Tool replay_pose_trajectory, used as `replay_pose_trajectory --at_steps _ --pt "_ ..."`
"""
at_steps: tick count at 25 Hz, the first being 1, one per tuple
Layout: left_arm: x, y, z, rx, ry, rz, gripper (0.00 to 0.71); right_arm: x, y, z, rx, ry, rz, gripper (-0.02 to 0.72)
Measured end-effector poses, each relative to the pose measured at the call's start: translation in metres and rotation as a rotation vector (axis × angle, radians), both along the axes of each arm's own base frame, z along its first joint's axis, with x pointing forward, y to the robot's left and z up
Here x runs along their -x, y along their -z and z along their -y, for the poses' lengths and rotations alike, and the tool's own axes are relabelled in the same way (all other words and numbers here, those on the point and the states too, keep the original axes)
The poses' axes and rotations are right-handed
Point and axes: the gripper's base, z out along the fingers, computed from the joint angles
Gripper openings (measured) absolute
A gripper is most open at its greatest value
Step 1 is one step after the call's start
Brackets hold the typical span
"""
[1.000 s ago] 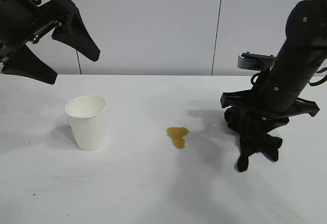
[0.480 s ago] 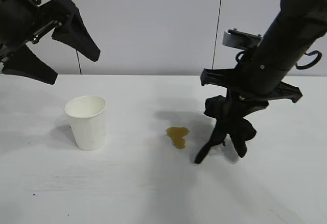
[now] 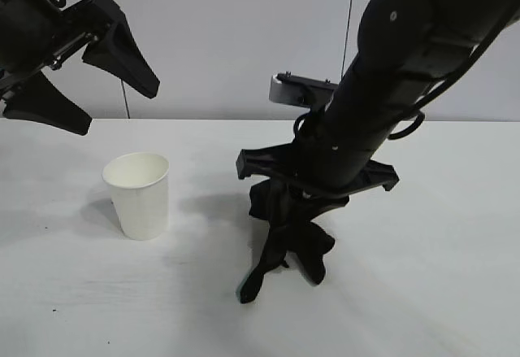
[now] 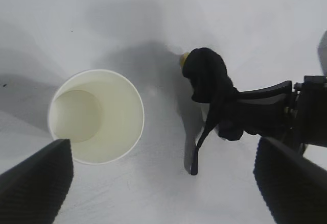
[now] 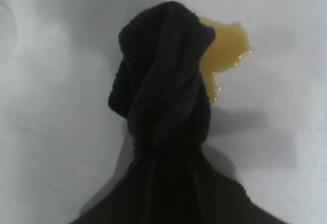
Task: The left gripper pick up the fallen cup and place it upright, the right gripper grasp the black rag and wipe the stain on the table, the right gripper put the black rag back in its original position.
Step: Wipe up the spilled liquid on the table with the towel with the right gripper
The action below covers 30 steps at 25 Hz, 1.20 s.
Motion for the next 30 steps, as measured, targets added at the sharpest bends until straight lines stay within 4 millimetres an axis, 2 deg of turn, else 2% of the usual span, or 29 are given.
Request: replay_pose_trajectory --at_steps 5,13,16,19,25,28,30 --pt "0.0 0.0 0.0 0.001 0.002 -0.002 0.693 -0.01 0.005 0.01 -0.018 0.071 0.021 0.081" --pt "0.0 0.0 0.0 0.001 0.004 -0.004 0.693 -0.036 0.008 0.061 -0.019 0.226 0.051 0.081" --pt "0.0 0.0 0.0 0.001 0.004 -0.004 0.693 -0.039 0.008 0.069 -0.02 0.25 0.055 0.081" --pt "0.001 0.0 0.0 0.001 0.004 -0.004 0.693 -0.036 0.008 0.061 -0.024 0.232 0.053 0.081" --pt "0.001 0.0 0.0 0.001 0.004 -0.004 0.693 -0.012 0.009 0.005 -0.048 0.108 0.036 0.081" --pt "0.001 0.0 0.0 0.001 0.004 -0.004 0.693 -0.004 0.007 -0.015 -0.052 0.057 0.03 0.081" --pt "0.001 0.0 0.0 0.001 0.004 -0.004 0.693 -0.009 0.003 -0.021 -0.065 0.052 0.048 0.081"
